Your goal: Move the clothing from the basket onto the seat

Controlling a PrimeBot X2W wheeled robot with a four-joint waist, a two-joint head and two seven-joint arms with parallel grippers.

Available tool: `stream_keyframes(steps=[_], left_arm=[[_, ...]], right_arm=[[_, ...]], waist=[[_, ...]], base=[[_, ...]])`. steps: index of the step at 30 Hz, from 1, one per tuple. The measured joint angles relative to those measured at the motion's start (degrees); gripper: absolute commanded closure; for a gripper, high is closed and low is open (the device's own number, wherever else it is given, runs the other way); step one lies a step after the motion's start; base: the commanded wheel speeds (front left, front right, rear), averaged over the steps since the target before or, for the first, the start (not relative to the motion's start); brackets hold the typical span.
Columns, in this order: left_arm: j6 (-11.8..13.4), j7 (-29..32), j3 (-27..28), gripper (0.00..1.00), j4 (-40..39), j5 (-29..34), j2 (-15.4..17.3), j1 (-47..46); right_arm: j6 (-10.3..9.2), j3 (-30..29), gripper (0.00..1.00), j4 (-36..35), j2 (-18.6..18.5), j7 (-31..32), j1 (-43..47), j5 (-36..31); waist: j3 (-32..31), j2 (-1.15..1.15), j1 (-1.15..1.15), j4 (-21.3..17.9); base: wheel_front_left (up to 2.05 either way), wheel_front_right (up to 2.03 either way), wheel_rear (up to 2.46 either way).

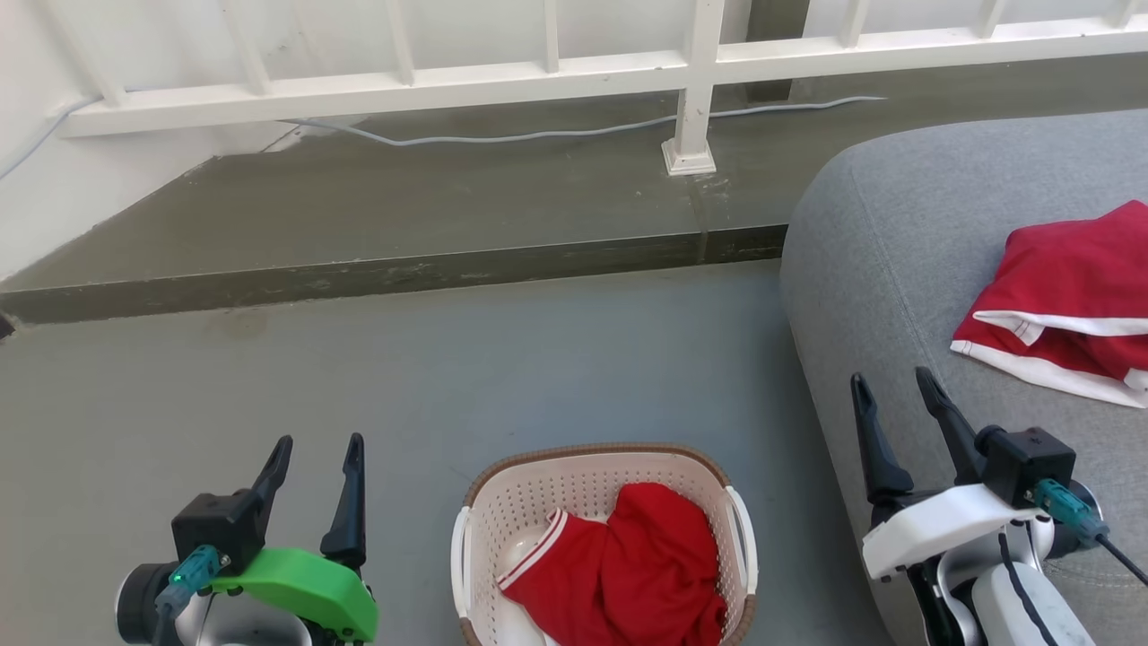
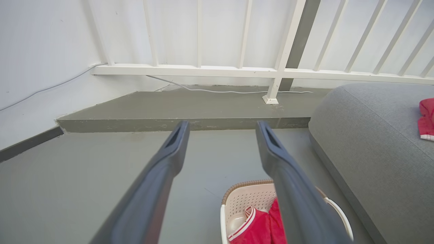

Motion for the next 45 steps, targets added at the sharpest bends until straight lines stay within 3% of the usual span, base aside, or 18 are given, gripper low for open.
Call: stream_keyframes(steps=[28,36,45], left_arm=[[0.0,2.1,1.2,0.00,-4.0,3.4,-1.7,1.0],[-0.2,4.0,-2.7,0.00,-5.3,3.9,-2.2,0.9],[-5.2,7.7,-10.8,0.00,-1.2,4.4,-4.1,-1.7]], right_arm=[[-1.44,0.0,0.00,-6.1,0.1,2.3,2.7,0.0],[-1.52,-0.1,0.00,-9.7,0.0,3.2,2.6,0.1],[-1.51,0.6,0.00,-13.3,0.0,3.5,0.9,0.1]], waist=[[1.8,0.00,0.00,-0.3],[5.0,0.00,0.00,-0.7],[11.2,0.00,0.00,-1.3]], base=[[0.00,0.00,0.00],[0.00,0.00,0.00],[0.00,0.00,0.00]])
